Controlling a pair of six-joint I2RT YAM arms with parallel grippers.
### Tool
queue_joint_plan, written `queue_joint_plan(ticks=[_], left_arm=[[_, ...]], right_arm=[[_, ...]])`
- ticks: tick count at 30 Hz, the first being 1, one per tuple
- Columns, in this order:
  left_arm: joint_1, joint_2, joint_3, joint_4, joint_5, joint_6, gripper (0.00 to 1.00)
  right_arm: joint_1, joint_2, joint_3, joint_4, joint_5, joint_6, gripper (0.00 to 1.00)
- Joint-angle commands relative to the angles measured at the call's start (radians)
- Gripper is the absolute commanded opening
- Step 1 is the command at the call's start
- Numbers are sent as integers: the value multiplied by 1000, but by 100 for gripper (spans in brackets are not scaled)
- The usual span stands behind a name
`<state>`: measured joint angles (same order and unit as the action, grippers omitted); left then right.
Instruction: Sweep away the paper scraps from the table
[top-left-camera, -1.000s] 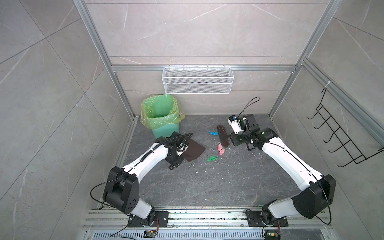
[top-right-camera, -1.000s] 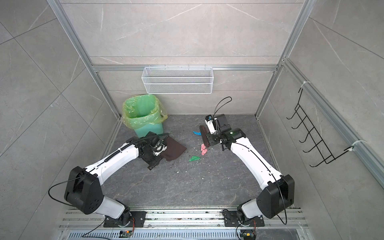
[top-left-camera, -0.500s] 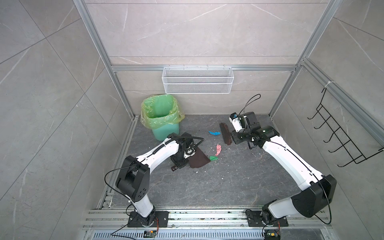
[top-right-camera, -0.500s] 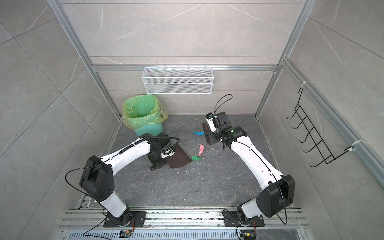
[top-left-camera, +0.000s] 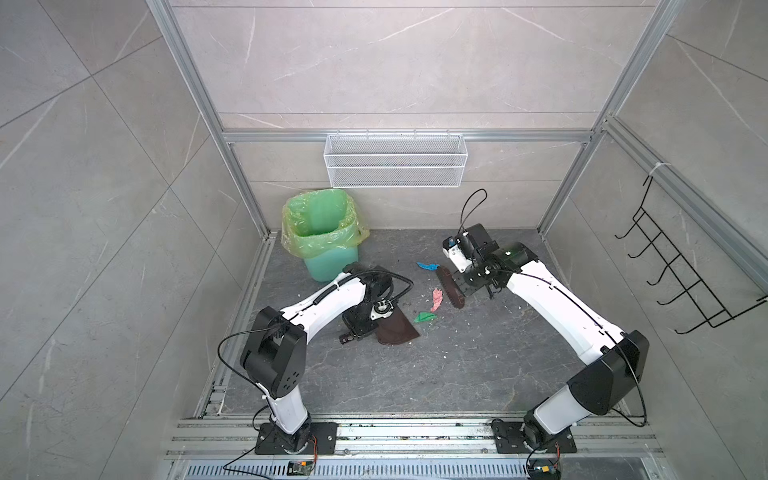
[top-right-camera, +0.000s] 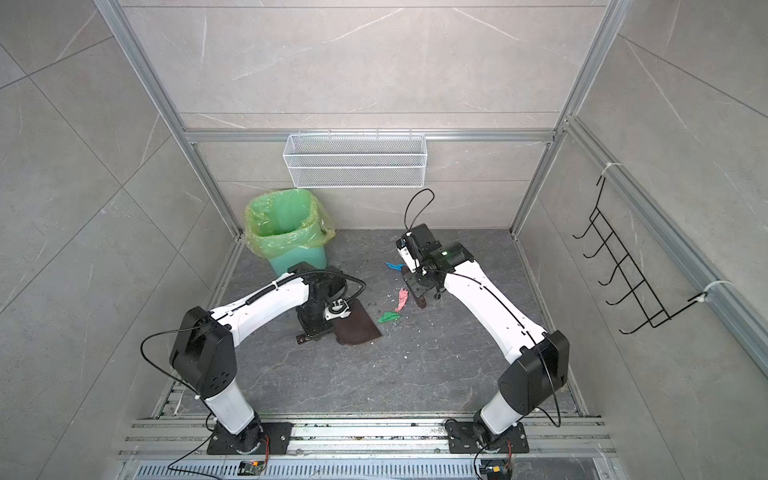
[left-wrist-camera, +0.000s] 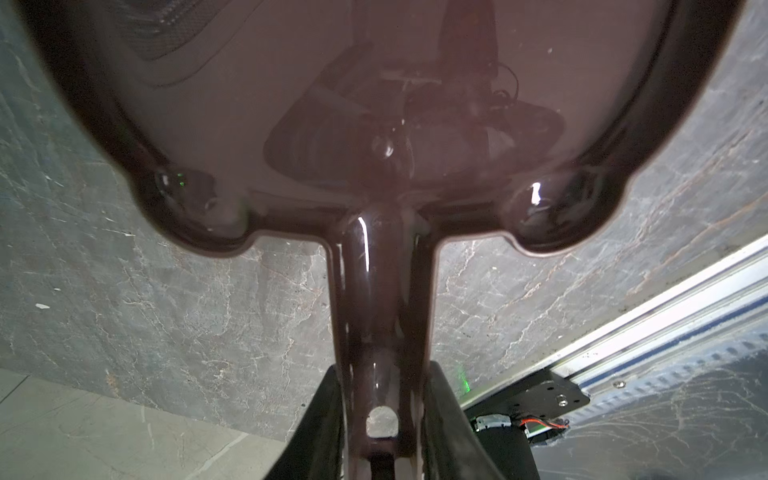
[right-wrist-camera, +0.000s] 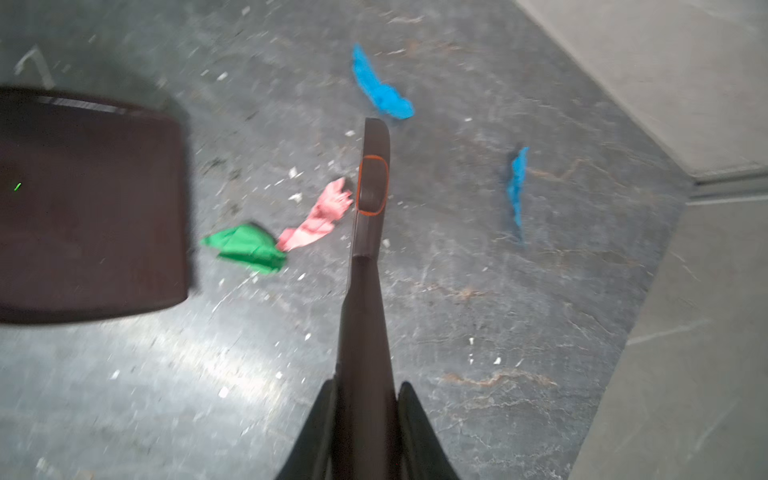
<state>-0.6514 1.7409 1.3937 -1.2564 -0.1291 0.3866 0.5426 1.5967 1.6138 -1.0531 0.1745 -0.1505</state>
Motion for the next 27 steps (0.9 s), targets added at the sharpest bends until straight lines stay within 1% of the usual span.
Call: queue_joint_plan(ticks=[1, 4, 7, 14, 22, 27], left_arm=[[-11, 1, -5, -44, 1, 23, 0], [-12, 7, -12, -31, 12, 26, 0], [-14, 18, -3, -17, 18, 25, 0], [-31, 31, -15, 17, 42, 17, 0], [-34, 29, -42, 43, 59, 13, 0], [-37, 35, -39, 48, 62, 14, 0]], right_arm=[[28, -56, -4, -51, -63, -21, 0], [31, -41, -26, -50, -66, -20, 0], [39, -9, -11, -65, -87, -17, 0], [73, 28, 21, -84, -221, -9, 0], [79, -4, -7, -26, -396, 46, 0], [79, -16, 0, -10, -492, 54, 0]])
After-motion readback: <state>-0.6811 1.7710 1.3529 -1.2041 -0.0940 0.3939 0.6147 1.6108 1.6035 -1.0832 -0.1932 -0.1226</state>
